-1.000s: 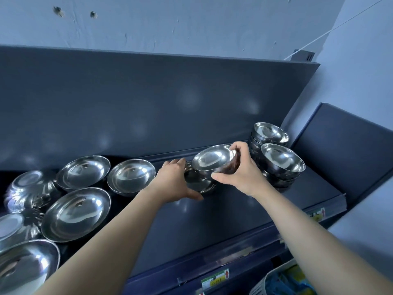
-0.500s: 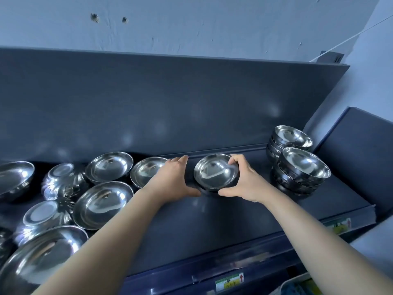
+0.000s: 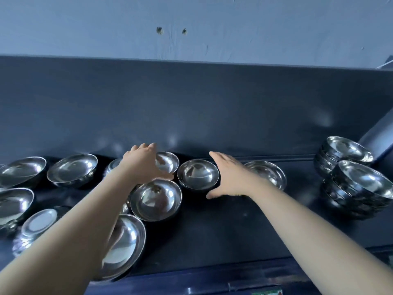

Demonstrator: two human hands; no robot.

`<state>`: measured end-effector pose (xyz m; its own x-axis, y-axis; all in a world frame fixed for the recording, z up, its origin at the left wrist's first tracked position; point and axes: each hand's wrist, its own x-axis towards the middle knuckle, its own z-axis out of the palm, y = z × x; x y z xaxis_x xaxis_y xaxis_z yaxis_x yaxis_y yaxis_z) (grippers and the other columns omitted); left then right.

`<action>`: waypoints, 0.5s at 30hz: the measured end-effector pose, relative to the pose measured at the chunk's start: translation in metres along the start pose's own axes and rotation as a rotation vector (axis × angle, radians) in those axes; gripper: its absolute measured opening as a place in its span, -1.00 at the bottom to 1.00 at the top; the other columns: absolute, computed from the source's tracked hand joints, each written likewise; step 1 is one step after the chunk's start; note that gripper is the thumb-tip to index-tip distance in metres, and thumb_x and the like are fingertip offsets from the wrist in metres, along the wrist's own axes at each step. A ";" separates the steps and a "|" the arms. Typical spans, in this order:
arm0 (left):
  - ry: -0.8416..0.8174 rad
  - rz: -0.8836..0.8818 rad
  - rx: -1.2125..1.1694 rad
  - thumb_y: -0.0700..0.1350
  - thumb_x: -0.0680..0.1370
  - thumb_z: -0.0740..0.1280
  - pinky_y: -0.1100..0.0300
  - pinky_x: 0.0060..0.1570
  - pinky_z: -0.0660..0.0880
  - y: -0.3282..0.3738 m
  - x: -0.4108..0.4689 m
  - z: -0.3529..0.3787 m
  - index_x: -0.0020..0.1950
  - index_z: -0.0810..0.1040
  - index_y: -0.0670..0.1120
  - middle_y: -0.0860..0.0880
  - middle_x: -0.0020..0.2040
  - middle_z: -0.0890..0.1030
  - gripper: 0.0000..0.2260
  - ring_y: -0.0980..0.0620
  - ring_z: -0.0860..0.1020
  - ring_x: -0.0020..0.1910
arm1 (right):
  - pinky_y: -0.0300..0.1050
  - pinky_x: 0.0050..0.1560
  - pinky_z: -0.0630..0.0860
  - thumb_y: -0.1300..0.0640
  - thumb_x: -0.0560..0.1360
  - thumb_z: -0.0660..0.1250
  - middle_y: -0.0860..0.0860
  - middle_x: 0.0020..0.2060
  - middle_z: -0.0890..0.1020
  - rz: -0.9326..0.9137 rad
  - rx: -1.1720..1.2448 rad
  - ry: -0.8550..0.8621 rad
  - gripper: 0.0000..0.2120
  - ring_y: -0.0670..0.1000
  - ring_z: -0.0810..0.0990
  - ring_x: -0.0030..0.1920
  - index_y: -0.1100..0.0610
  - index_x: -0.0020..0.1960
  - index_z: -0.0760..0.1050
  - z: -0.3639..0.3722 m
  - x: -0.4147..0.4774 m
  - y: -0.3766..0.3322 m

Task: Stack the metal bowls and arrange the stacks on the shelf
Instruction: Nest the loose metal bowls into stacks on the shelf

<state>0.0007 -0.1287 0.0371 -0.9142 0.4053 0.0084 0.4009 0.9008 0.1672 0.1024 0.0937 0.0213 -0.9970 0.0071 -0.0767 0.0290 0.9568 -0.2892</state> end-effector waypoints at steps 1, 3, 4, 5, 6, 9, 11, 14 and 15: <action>-0.043 -0.017 0.028 0.35 0.27 0.44 0.03 0.19 0.33 -0.005 0.004 -0.001 0.42 0.29 -0.07 -0.06 0.32 0.42 -0.13 -0.13 0.34 0.29 | -0.10 0.50 0.05 -0.22 0.24 0.57 -0.03 0.57 0.04 0.001 -0.004 -0.026 0.19 0.01 0.00 0.56 0.10 0.58 -0.09 0.002 0.007 -0.004; -0.110 -0.047 0.048 0.37 0.23 0.45 0.04 0.12 0.36 -0.011 0.014 -0.001 0.36 0.33 -0.07 -0.05 0.27 0.44 -0.15 -0.11 0.36 0.24 | -0.08 0.51 0.08 -0.23 0.21 0.58 -0.01 0.57 0.06 0.004 -0.012 -0.063 0.21 0.02 0.02 0.56 0.11 0.58 -0.08 0.005 0.021 -0.011; -0.137 -0.060 0.034 0.37 0.21 0.45 0.06 0.06 0.38 -0.013 0.019 0.001 0.27 0.38 -0.08 -0.05 0.21 0.47 -0.20 -0.09 0.38 0.17 | -0.07 0.51 0.09 -0.24 0.20 0.58 0.00 0.57 0.07 0.012 -0.012 -0.082 0.23 0.02 0.02 0.56 0.11 0.58 -0.08 0.007 0.027 -0.013; -0.156 -0.072 0.013 0.38 0.18 0.45 0.08 0.00 0.42 -0.014 0.023 0.002 0.16 0.41 -0.07 -0.03 0.13 0.50 -0.25 -0.07 0.41 0.09 | -0.04 0.51 0.12 -0.24 0.19 0.59 -0.01 0.57 0.07 0.025 -0.004 -0.099 0.24 0.03 0.04 0.56 0.10 0.58 -0.08 0.008 0.032 -0.015; -0.176 -0.083 -0.012 0.39 0.12 0.44 0.09 -0.04 0.46 -0.014 0.027 0.003 0.06 0.42 -0.06 -0.02 0.06 0.53 -0.28 -0.05 0.44 0.03 | -0.02 0.49 0.17 -0.25 0.17 0.59 -0.01 0.56 0.10 0.038 0.009 -0.110 0.24 0.03 0.07 0.55 0.08 0.58 -0.07 0.009 0.036 -0.016; -0.238 -0.101 -0.064 0.41 -0.03 0.38 0.06 -0.05 0.54 -0.016 0.033 0.007 0.01 0.43 -0.06 0.01 -0.05 0.56 -0.22 -0.03 0.51 -0.06 | 0.01 0.41 0.29 -0.24 0.14 0.59 -0.01 0.50 0.18 0.063 0.037 -0.101 0.22 0.03 0.15 0.50 0.04 0.56 -0.03 0.010 0.040 -0.016; -0.233 -0.103 -0.068 0.44 -0.09 0.35 0.03 0.01 0.54 -0.016 0.037 0.011 0.13 0.45 -0.08 -0.01 0.01 0.56 -0.07 -0.04 0.51 -0.01 | 0.00 0.39 0.32 -0.22 0.15 0.59 -0.01 0.48 0.18 0.061 0.045 -0.064 0.20 0.03 0.15 0.49 0.03 0.56 -0.03 0.005 0.036 -0.014; -0.174 -0.120 -0.055 0.45 -0.14 0.33 0.04 0.03 0.51 -0.013 0.040 0.016 0.21 0.43 -0.06 -0.06 0.09 0.54 0.02 -0.10 0.47 0.08 | -0.04 0.42 0.28 -0.19 0.20 0.58 -0.07 0.52 0.09 0.072 0.095 0.004 0.20 0.00 0.10 0.51 0.05 0.58 -0.08 -0.014 0.021 -0.004; -0.156 -0.121 -0.058 0.43 -0.11 0.36 0.06 0.02 0.50 -0.011 0.040 0.017 0.21 0.42 -0.06 -0.07 0.09 0.53 -0.01 -0.12 0.46 0.09 | -0.05 0.41 0.28 -0.19 0.20 0.57 -0.11 0.53 0.07 0.086 0.124 0.030 0.19 -0.02 0.10 0.52 0.03 0.58 -0.09 -0.022 0.014 0.000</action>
<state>-0.0395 -0.1192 0.0190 -0.9333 0.3176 -0.1677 0.2801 0.9359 0.2138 0.0867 0.1000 0.0408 -0.9922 0.0975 -0.0780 0.1207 0.9092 -0.3984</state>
